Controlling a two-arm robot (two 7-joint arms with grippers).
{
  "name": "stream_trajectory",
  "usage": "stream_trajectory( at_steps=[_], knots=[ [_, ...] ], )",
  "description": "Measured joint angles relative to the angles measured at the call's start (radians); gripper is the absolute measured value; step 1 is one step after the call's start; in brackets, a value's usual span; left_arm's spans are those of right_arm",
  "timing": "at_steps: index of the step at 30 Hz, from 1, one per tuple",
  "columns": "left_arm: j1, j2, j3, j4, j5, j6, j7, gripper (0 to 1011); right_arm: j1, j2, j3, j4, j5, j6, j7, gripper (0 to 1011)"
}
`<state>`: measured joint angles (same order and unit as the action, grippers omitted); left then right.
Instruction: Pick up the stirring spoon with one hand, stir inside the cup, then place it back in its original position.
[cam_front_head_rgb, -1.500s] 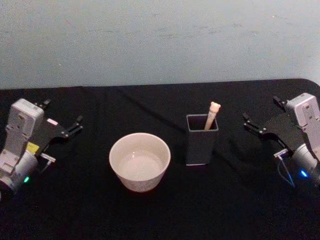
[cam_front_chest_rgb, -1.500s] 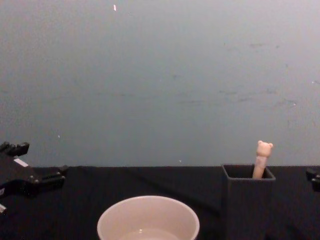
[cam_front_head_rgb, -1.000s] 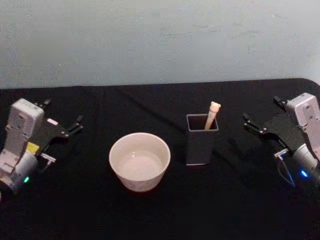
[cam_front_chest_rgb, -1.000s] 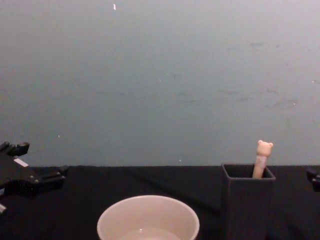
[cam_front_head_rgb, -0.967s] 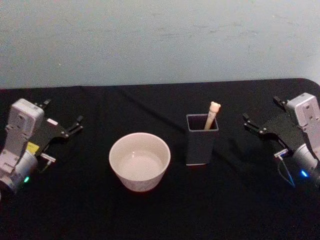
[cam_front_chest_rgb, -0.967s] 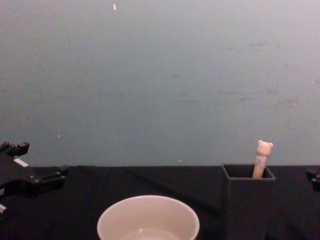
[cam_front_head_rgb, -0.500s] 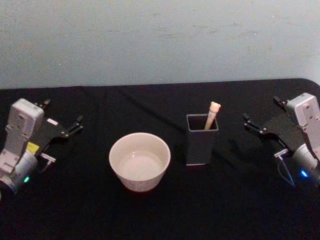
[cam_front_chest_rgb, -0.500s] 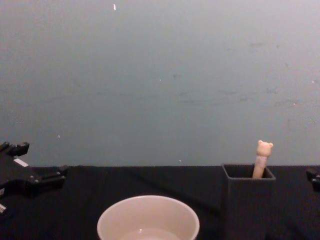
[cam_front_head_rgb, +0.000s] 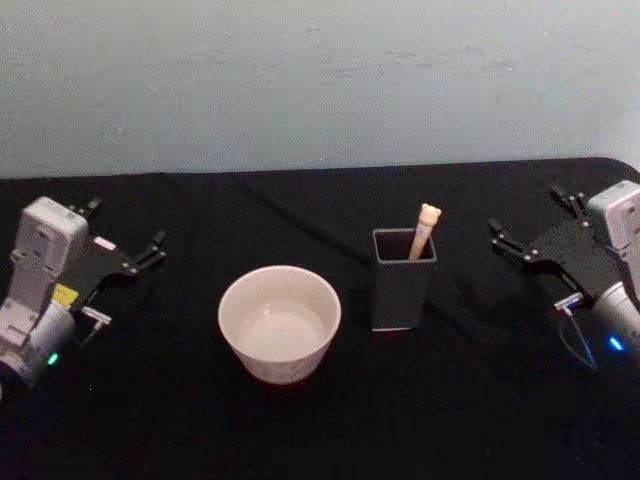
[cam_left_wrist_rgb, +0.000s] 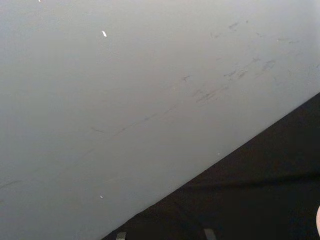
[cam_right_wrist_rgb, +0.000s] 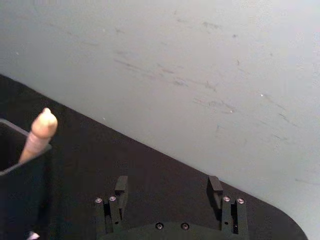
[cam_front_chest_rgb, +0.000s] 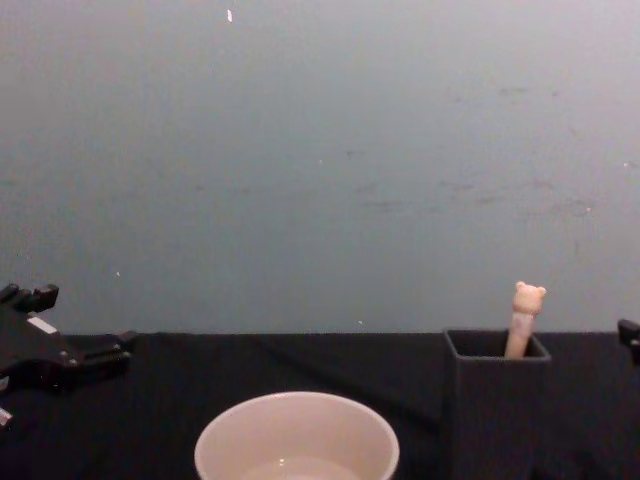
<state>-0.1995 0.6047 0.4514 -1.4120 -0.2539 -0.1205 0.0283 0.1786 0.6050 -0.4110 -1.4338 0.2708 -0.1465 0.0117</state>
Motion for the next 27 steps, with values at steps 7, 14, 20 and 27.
stream_trajectory(
  at_steps=[7, 14, 20, 27],
  knots=[
    [0.0, 0.0, 0.0, 0.0, 0.0, 0.0, 0.0, 1001, -0.055, 0.029, 0.045, -0.067, 0.069, 0.0, 0.072, 1002],
    [0.0, 0.0, 0.0, 0.0, 0.0, 0.0, 0.0, 1001, -0.123, 0.056, 0.077, -0.142, 0.162, 0.012, 0.176, 1002],
    [0.0, 0.0, 0.0, 0.0, 0.0, 0.0, 0.0, 1001, -0.144, 0.046, 0.079, -0.176, 0.212, 0.024, 0.253, 1002],
    [0.0, 0.0, 0.0, 0.0, 0.0, 0.0, 0.0, 1001, -0.111, 0.0, 0.074, -0.163, 0.246, 0.051, 0.306, 1002]
  ],
)
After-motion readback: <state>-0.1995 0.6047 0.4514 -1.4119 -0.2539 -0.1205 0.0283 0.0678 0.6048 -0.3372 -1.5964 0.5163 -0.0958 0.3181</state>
